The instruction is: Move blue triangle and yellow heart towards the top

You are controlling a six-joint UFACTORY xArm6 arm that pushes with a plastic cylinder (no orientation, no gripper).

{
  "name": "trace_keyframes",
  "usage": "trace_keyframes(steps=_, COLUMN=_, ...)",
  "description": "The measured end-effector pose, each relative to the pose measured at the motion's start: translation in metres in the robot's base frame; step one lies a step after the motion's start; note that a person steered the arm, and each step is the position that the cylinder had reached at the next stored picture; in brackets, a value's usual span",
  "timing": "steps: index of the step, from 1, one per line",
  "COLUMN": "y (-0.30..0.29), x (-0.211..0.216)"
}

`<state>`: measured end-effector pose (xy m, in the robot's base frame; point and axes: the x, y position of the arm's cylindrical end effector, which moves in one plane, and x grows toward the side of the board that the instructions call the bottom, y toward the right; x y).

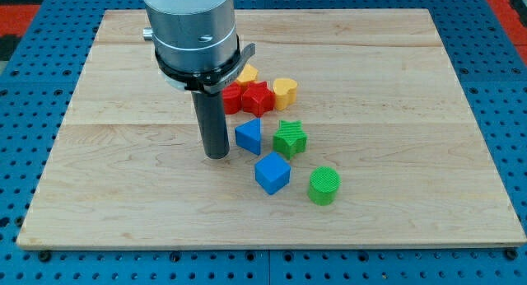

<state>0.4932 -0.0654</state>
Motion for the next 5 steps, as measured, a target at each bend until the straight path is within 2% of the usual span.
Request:
trace_keyframes(steps=2, y=-0.007, x=0.002)
trace_keyframes(steps=3, y=0.021, x=0.016)
trace_keyframes(steps=5, y=0.029, x=0.008)
